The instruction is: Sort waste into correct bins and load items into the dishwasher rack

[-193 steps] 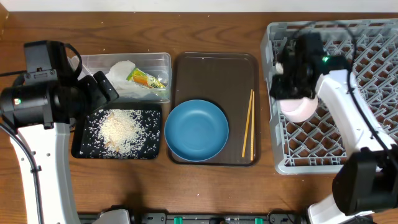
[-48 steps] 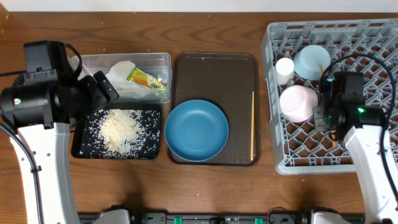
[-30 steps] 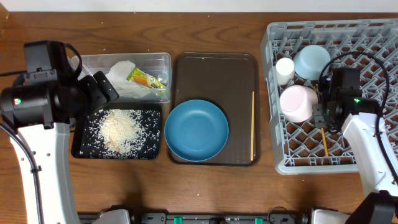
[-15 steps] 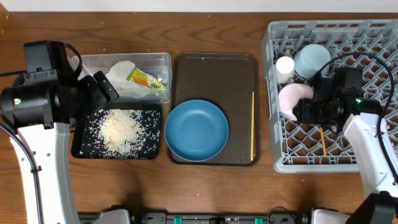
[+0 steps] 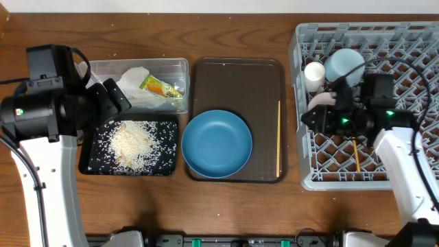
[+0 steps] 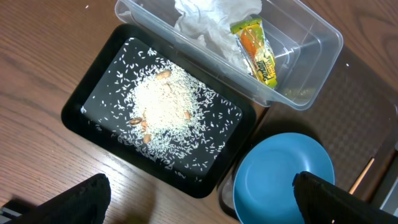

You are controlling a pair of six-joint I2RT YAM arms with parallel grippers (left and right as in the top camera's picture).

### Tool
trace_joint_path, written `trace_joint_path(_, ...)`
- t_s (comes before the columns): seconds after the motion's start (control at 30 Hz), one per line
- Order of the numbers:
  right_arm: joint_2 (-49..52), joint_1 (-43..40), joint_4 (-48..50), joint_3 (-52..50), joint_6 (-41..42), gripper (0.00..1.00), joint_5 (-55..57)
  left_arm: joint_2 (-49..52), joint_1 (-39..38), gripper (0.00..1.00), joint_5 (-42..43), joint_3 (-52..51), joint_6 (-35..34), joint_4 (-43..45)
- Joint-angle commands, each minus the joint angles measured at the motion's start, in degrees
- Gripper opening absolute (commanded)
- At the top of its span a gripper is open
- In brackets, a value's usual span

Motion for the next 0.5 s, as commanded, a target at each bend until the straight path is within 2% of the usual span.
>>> trace_joint_path(0.0,-0.9,4.7,0.7,0.7,3.8,0.43,-0.3,0.3,0.3,0.96,-0.9,0.1,0.3,-0.2)
trace_joint_path(0.2,-0.8,16.3,1.5,0.7,13.5,0.41,13.2,0.3,0.3,0.96,-0.9,0.1,0.3,-0.2)
trace_joint_path(0.47,0.7,32.3,3.2,0.7,23.8,0.34,38.2,0.3,0.3,0.96,-0.9,0.1,0.3,-0.2)
